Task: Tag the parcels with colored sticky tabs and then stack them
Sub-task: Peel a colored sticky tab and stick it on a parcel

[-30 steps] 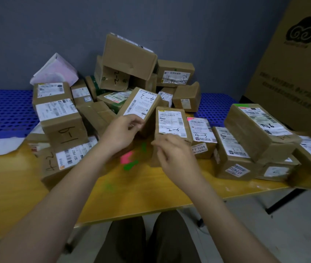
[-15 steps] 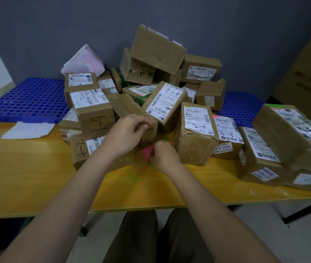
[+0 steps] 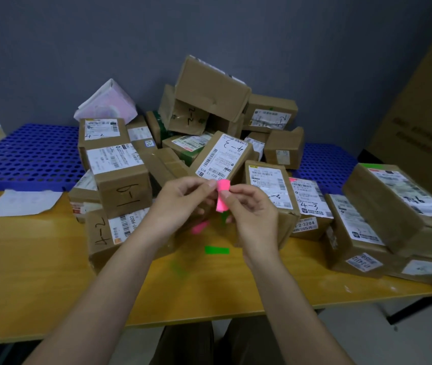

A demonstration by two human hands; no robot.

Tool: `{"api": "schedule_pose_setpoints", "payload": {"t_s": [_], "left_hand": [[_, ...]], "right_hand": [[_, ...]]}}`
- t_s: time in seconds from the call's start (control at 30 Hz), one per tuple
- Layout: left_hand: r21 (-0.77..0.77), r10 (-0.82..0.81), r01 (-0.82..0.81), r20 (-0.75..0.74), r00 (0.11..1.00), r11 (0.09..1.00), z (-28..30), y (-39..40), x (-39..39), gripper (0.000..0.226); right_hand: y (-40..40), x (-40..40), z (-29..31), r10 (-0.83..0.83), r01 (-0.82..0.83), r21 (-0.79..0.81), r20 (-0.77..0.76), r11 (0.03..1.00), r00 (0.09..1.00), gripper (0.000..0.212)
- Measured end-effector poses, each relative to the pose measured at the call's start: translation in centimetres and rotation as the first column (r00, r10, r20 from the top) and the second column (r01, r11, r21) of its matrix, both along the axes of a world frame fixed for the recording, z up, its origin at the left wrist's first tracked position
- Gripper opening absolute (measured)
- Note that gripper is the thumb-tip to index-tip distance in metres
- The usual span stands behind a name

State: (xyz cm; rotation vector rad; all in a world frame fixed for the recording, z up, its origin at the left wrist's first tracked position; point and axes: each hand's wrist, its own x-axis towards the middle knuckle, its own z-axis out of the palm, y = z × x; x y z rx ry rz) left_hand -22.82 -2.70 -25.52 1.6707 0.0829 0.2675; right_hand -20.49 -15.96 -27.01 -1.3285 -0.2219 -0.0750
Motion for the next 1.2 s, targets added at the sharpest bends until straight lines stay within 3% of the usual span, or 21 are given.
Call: {"api": "schedule_pose_setpoints", "payload": {"t_s": [0.17, 0.23, 0.27, 0.33, 0.37, 0.47, 0.57, 0.63, 0.7, 0.8, 0.87, 1.03, 1.2], "left_hand": [[-0.206, -0.023, 0.015, -0.037, 0.999, 0.978, 0.7, -1.7, 1.0, 0.007], [-0.227, 0.019, -0.036, -0.075, 0.997, 0.973, 1.1, -2.2, 1.5, 0.005], [-0.231, 0.037, -0.057, -0.089, 0.995, 0.971, 1.3, -2.4, 1.7, 0.006], [-0.242, 0.056, -0.075, -0.087, 0.995, 0.967, 1.7, -2.7, 2.1, 0.009], [-0.245, 0.062, -0.081, -0.084, 0.995, 0.966, 1.9, -2.8, 2.2, 0.01], [-0.236, 0.057, -0.078, -0.094, 0.994, 0.969, 2.3, -3.2, 2.4, 0.01], [-0.221, 0.056, -0.075, -0.091, 0.994, 0.972, 2.4, -3.5, 2.5, 0.008], [-0.225, 0.043, -0.061, -0.084, 0.996, 0.972, 2.4, -3.6, 2.5, 0.006], [-0.236, -0.003, -0.018, -0.086, 0.996, 0.972, 2.5, -3.6, 2.3, 0.007], [-0.26, -0.071, 0.041, -0.107, 0.992, 0.965, 2.6, -3.5, 2.1, 0.008], [-0.24, -0.092, 0.063, -0.108, 0.99, 0.969, 2.7, -3.5, 2.0, 0.006], [-0.163, -0.111, 0.102, -0.043, 0.993, 0.981, 3.0, -3.9, 1.8, 0.007], [-0.106, -0.102, 0.1, -0.013, 0.995, 0.989, 3.1, -4.1, 2.0, 0.009]], "right_hand": [[-1.2, 1.0, 1.1, 0.045, -0.044, -0.023, 0.027, 0.999, 0.999, 0.014], [-2.3, 1.4, 0.9, -0.037, 0.093, -0.221, 0.243, 0.971, 0.969, 0.017], [-3.0, 1.6, 0.8, -0.057, 0.226, -0.337, 0.447, 0.914, 0.893, 0.017], [-4.4, 2.1, 0.6, 0.078, 0.449, -0.456, 0.763, 0.768, 0.642, 0.016], [-4.9, 2.3, 0.4, 0.171, 0.511, -0.493, 0.816, 0.704, 0.553, 0.02], [-5.4, 3.0, 0.3, 0.324, 0.653, -0.524, 0.852, 0.547, 0.412, 0.019], [-5.3, 3.5, 0.4, 0.339, 0.709, -0.482, 0.874, 0.514, 0.348, 0.013], [-5.3, 3.8, 0.7, 0.316, 0.676, -0.508, 0.861, 0.534, 0.398, 0.015], [-5.2, 3.9, 1.3, 0.258, 0.552, -0.577, 0.795, 0.602, 0.549, 0.015], [-5.4, 3.8, 2.9, 0.228, 0.212, -0.666, 0.509, 0.715, 0.83, 0.007], [-5.7, 3.9, 4.0, 0.247, 0.013, -0.669, 0.292, 0.743, 0.924, 0.003], [-6.5, 4.6, 5.9, 0.387, -0.349, -0.505, -0.033, 0.789, 0.922, 0.016], [-7.1, 4.8, 6.7, 0.402, -0.444, -0.49, -0.195, 0.75, 0.895, 0.016]]}}
